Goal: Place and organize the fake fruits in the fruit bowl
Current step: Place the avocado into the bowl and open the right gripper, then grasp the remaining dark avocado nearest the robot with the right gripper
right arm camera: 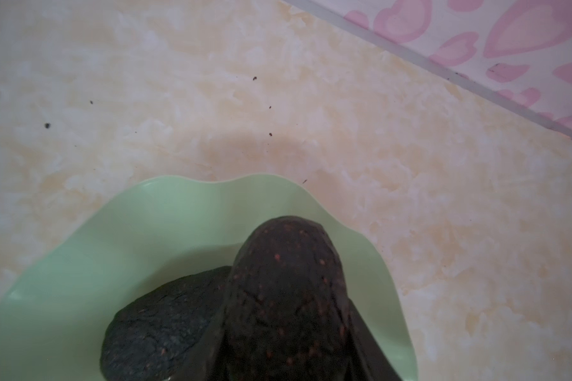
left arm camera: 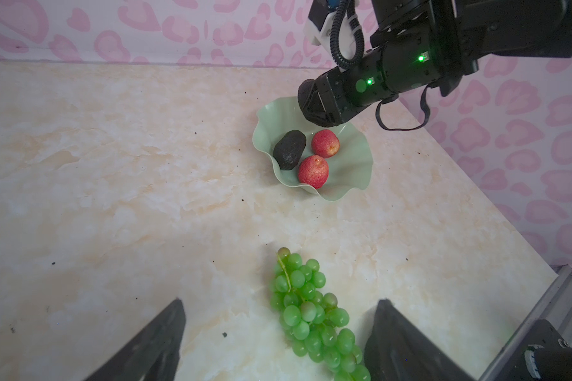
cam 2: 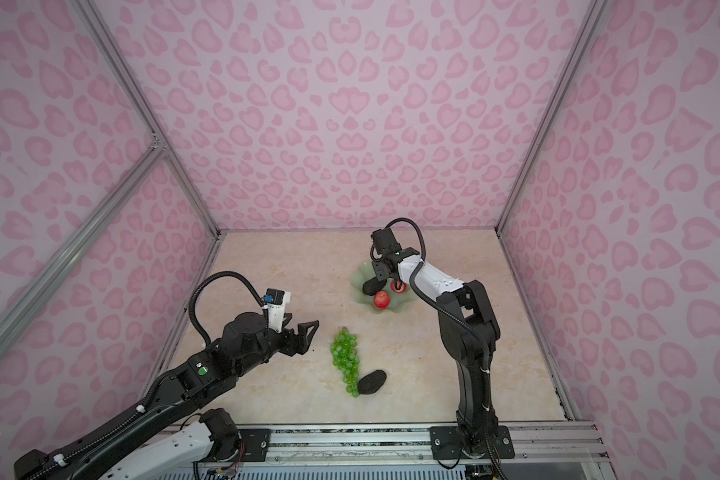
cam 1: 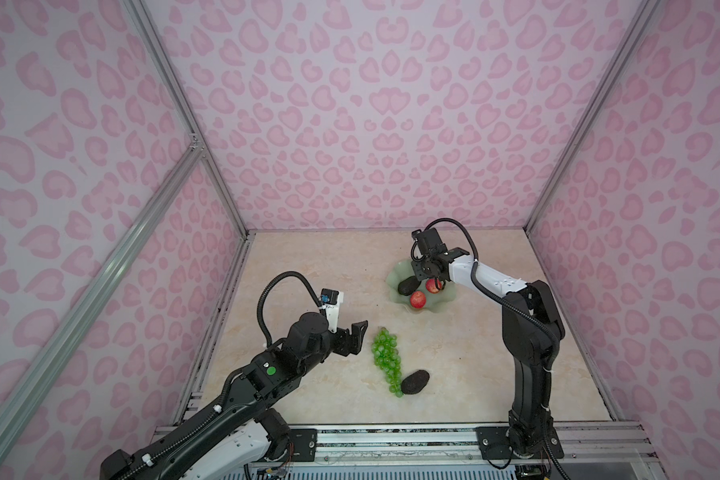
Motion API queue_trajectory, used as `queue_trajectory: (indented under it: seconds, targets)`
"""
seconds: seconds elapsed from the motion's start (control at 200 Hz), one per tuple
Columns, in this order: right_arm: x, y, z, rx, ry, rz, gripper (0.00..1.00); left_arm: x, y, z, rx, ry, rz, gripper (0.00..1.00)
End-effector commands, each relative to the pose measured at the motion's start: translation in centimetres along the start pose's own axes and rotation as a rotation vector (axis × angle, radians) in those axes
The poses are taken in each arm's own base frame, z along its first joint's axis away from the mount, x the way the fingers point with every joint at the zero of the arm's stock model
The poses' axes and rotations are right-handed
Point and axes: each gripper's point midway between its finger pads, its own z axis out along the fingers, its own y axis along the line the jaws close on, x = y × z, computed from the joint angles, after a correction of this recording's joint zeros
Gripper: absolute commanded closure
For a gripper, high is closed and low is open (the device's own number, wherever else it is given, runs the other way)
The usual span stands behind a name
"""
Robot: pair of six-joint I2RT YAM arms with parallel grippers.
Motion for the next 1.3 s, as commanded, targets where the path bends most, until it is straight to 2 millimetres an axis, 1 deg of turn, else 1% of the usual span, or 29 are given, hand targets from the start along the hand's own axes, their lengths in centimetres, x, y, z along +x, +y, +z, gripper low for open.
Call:
queue_trajectory:
  seconds: [0.0,0.075,0.19,0.255,0.325,0.355,0.465,0.545,0.62,0.695,0.705,0.72,0.745,0.85,0.855,0.925,0.995,1.06,1.12,1.165,1.21,1.265,1.295]
  targets:
    - [0.4,-0.5,1.2,0.041,0.032,-0.072,0.64,-0.6,0.2,-0.2,-0.013,-0.015,0.006,0.09]
    - [0.5,-0.6,1.8,0.050,0.038,-0.079,0.60,-0.5,0.2,-0.2,-0.015,-0.014,0.007,0.09]
    - [0.6,-0.4,2.5,0.054,0.044,-0.089,0.46,-0.6,0.3,-0.2,-0.017,-0.017,0.004,0.09]
    - [0.5,-0.5,2.4,0.055,0.042,-0.088,0.41,-0.5,0.2,-0.3,-0.015,-0.014,0.004,0.09]
    - [0.1,-0.5,1.9,0.047,0.026,-0.079,0.37,-0.4,0.2,-0.3,-0.014,-0.014,0.003,0.09]
    - [-0.1,-0.5,1.5,0.040,0.018,-0.074,0.36,-0.5,0.2,-0.3,-0.014,-0.016,0.002,0.09]
    - [-1.3,-0.5,-0.9,0.012,-0.030,-0.046,0.31,-0.5,0.3,-0.3,-0.014,-0.016,0.002,0.09]
    - [-1.7,-0.4,-2.7,0.002,-0.054,-0.031,0.29,-0.5,0.2,-0.4,-0.013,-0.019,0.002,0.09]
    - [-1.2,0.2,-4.4,-0.018,-0.062,-0.039,0.29,-0.5,0.3,-0.4,-0.013,-0.021,0.005,0.09]
    - [0.0,1.5,-6.8,-0.041,-0.065,-0.057,0.29,-0.6,0.3,-0.4,-0.012,-0.027,0.009,0.09]
    - [1.0,1.9,-6.8,-0.048,-0.049,-0.064,0.29,-0.6,0.3,-0.4,-0.010,-0.028,0.009,0.09]
    - [1.8,2.4,-7.1,-0.062,-0.040,-0.071,0.29,-0.6,0.3,-0.4,-0.010,-0.029,0.010,0.09]
    - [2.5,3.3,-8.2,-0.086,-0.045,-0.079,0.29,-0.6,0.3,-0.4,-0.010,-0.028,0.012,0.09]
    - [7.6,7.5,-12.0,-0.183,-0.033,-0.115,0.28,-0.7,0.2,-0.5,-0.009,-0.029,0.016,0.09]
    - [7.5,7.6,-12.4,-0.189,-0.041,-0.113,0.28,-0.7,0.2,-0.5,-0.009,-0.029,0.016,0.09]
    - [11.2,9.9,-14.7,-0.238,-0.027,-0.124,0.26,-0.7,0.2,-0.6,-0.006,-0.031,0.017,0.09]
    - [14.9,12.0,-16.3,-0.311,0.001,-0.101,0.25,-0.7,0.3,-0.8,-0.004,-0.035,0.016,0.09]
    - [17.6,12.9,-17.3,-0.341,0.049,0.025,0.24,-0.8,0.2,-1.0,0.002,-0.039,0.018,0.09]
    - [20.0,13.5,-17.7,-0.360,0.101,0.165,0.24,-0.8,0.1,-1.1,0.006,-0.041,0.018,0.09]
    - [21.5,13.8,-18.1,-0.344,0.120,0.252,0.24,-0.8,0.2,-1.2,0.006,-0.043,0.017,0.09]
    - [22.4,14.4,-18.8,-0.333,0.117,0.294,0.24,-0.8,0.1,-1.3,0.010,-0.046,0.013,0.09]
    - [23.2,14.9,-19.5,-0.318,0.122,0.356,0.24,-0.9,0.0,-1.3,0.016,-0.051,0.005,0.09]
    - [23.6,15.5,-19.7,-0.335,0.132,0.391,0.24,-0.8,0.0,-1.4,0.020,-0.052,0.002,0.09]
